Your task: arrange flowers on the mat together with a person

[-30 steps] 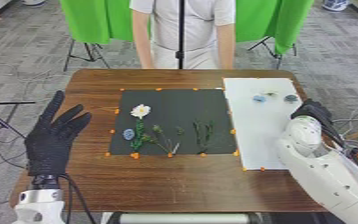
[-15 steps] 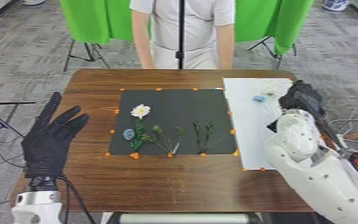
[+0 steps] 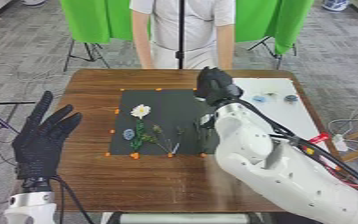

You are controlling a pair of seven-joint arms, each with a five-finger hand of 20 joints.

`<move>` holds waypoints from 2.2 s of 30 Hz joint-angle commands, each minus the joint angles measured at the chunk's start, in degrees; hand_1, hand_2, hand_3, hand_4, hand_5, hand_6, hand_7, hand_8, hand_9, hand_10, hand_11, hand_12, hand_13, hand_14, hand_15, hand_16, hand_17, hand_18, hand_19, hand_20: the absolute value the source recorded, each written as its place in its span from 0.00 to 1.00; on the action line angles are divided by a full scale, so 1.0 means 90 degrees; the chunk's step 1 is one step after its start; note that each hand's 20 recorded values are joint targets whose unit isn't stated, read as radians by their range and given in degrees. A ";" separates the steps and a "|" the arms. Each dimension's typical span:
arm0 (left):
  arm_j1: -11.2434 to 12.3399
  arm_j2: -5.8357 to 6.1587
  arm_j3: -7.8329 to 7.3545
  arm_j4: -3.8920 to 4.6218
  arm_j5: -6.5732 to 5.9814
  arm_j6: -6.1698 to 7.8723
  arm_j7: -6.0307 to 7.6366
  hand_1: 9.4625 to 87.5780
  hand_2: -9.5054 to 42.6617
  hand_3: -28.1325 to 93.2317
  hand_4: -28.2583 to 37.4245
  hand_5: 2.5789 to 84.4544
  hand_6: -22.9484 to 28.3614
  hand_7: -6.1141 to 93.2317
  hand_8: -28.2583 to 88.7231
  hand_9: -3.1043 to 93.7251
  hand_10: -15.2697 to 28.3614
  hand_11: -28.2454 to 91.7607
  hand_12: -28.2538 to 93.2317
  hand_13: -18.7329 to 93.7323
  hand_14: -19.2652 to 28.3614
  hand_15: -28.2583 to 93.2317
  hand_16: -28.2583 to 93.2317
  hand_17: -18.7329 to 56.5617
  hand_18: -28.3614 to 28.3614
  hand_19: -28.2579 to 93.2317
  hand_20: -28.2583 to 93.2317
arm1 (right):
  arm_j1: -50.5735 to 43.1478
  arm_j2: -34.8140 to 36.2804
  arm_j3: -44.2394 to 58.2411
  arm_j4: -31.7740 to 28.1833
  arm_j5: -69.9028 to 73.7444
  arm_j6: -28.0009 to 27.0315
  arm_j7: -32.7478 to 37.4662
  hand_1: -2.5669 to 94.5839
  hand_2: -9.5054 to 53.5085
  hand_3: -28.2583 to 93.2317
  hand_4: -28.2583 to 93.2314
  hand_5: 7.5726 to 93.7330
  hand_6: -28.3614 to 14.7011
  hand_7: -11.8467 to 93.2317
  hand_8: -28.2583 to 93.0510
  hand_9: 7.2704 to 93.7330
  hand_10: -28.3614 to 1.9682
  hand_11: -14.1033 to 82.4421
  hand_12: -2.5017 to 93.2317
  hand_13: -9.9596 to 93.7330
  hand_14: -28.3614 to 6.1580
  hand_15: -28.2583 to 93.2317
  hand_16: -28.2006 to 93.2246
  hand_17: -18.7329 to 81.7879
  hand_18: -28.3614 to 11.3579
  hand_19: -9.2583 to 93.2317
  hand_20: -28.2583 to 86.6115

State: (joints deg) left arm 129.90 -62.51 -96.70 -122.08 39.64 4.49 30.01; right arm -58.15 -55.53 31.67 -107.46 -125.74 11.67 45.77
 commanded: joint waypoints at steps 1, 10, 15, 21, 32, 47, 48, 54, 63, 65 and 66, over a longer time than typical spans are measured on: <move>-0.0074 0.0224 0.0115 0.0080 -0.0231 0.0052 0.0280 0.14 0.33 0.83 0.00 0.32 0.52 0.17 0.17 0.40 0.76 0.42 0.33 0.43 0.92 0.59 0.18 0.22 1.00 0.80 0.14 | 0.1020 -0.1096 -0.1449 0.0684 0.0248 0.0273 -0.0453 0.69 0.00 0.76 0.00 0.78 0.67 0.51 0.20 0.95 0.77 0.31 0.44 0.91 0.75 0.68 0.44 0.57 0.36 0.82 0.37; -0.0465 0.0427 0.0417 0.0202 -0.0210 0.0014 0.0292 0.14 0.33 0.83 0.00 0.32 0.53 0.17 0.17 0.40 0.77 0.42 0.33 0.43 0.92 0.59 0.18 0.22 1.00 0.80 0.14 | 0.1780 -0.1630 -0.2673 0.1567 0.0084 0.0367 -0.0421 0.68 0.00 0.76 0.00 0.77 0.71 0.52 0.19 0.95 0.79 0.31 0.43 0.89 0.77 0.68 0.45 0.52 0.35 0.82 0.39; -0.0534 0.0419 0.0455 0.0229 -0.0201 -0.0024 0.0288 0.14 0.33 0.83 0.00 0.32 0.53 0.17 0.17 0.40 0.77 0.42 0.33 0.43 0.92 0.59 0.18 0.22 1.00 0.80 0.14 | 0.1713 -0.1673 -0.2785 0.1790 -0.0291 -0.0236 -0.0437 0.67 0.00 0.76 0.00 0.76 0.73 0.52 0.17 0.94 0.79 0.29 0.42 0.88 0.79 0.66 0.47 0.49 0.33 0.81 0.41; -0.0542 0.0405 0.0438 0.0239 -0.0214 -0.0042 0.0282 0.14 0.33 0.83 0.00 0.32 0.53 0.17 0.17 0.40 0.77 0.42 0.33 0.43 0.92 0.59 0.18 0.22 1.00 0.80 0.14 | 0.1643 -0.1648 -0.2751 0.1808 -0.0412 -0.0762 -0.0486 0.65 0.00 0.75 0.00 0.76 0.75 0.47 0.17 0.89 0.74 0.28 0.41 0.82 0.77 0.65 0.48 0.45 0.34 0.79 0.42; -0.0598 0.0402 0.0469 0.0265 -0.0186 -0.0096 0.0257 0.14 0.33 0.83 0.00 0.32 0.53 0.17 0.17 0.40 0.76 0.42 0.33 0.43 0.92 0.59 0.18 0.22 1.00 0.80 0.13 | 0.1643 -0.1650 -0.2824 0.1832 -0.0710 -0.1257 -0.0493 0.61 0.00 0.76 0.00 0.73 0.74 0.42 0.16 0.84 0.70 0.26 0.38 0.76 0.72 0.64 0.46 0.41 0.33 0.77 0.43; -0.0466 0.0385 0.0395 0.0198 -0.0181 -0.0047 0.0203 0.14 0.34 0.83 0.00 0.33 0.54 0.17 0.17 0.40 0.77 0.42 0.33 0.43 0.92 0.59 0.18 0.22 1.00 0.80 0.13 | 0.1580 -0.1591 -0.2736 0.1653 -0.0839 -0.1821 -0.0478 0.49 0.00 0.83 0.00 0.68 0.72 0.33 0.14 0.66 0.49 0.37 0.19 0.68 0.56 0.67 0.35 0.36 0.33 0.72 0.45; -0.0437 0.0376 0.0364 0.0183 -0.0178 -0.0039 0.0184 0.15 0.34 0.83 0.00 0.33 0.54 0.17 0.17 0.40 0.77 0.42 0.33 0.43 0.92 0.59 0.18 0.22 1.00 0.80 0.13 | 0.1573 -0.1576 -0.2734 0.1618 -0.0876 -0.1767 -0.0466 0.47 0.00 0.84 0.00 0.67 0.73 0.32 0.12 0.65 0.49 0.37 0.19 0.68 0.55 0.67 0.35 0.36 0.32 0.72 0.45; -0.0314 0.0294 0.0275 0.0124 -0.0142 -0.0024 0.0077 0.15 0.34 0.83 0.00 0.33 0.54 0.17 0.17 0.40 0.77 0.42 0.33 0.43 0.92 0.60 0.18 0.22 1.00 0.80 0.13 | 0.1608 -0.1494 -0.2699 0.1397 -0.0878 -0.1622 -0.0343 0.43 0.00 0.84 0.00 0.64 0.70 0.30 0.10 0.62 0.45 0.35 0.19 0.66 0.50 0.69 0.35 0.35 0.28 0.73 0.46; -0.0067 0.0220 0.0122 0.0002 -0.0022 0.0157 0.0015 0.15 0.34 0.83 0.00 0.33 0.54 0.17 0.17 0.40 0.77 0.42 0.33 0.43 0.92 0.60 0.18 0.22 1.00 0.80 0.13 | 0.0641 -0.0959 -0.0782 0.0044 0.0818 -0.0814 -0.0923 0.37 0.01 0.83 0.01 0.60 0.67 0.29 0.11 0.60 0.42 0.34 0.19 0.64 0.46 0.70 0.33 0.35 0.25 0.73 0.46; -0.0010 0.0177 0.0061 -0.0032 0.0072 0.0204 -0.0022 0.15 0.34 0.83 0.00 0.33 0.54 0.17 0.17 0.40 0.77 0.42 0.33 0.43 0.92 0.60 0.18 0.22 1.00 0.80 0.13 | 0.0007 -0.0892 0.0447 -0.0523 0.2475 -0.1320 -0.1188 0.36 0.04 0.83 0.01 0.59 0.66 0.29 0.11 0.58 0.39 0.33 0.19 0.63 0.43 0.69 0.33 0.35 0.24 0.72 0.45; 0.0016 0.0156 0.0020 -0.0046 0.0116 0.0212 -0.0055 0.15 0.33 0.83 0.00 0.33 0.54 0.17 0.17 0.40 0.77 0.42 0.33 0.43 0.92 0.60 0.18 0.22 1.00 0.80 0.13 | -0.0200 -0.0820 0.0827 -0.0734 0.3129 -0.1175 -0.1184 0.35 0.05 0.83 0.02 0.57 0.65 0.28 0.11 0.57 0.37 0.33 0.19 0.62 0.41 0.69 0.33 0.35 0.23 0.71 0.45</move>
State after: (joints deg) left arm 127.63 -59.78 -95.14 -121.59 38.46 4.63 30.91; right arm -49.29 -66.59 18.27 -102.92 -122.17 2.51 39.23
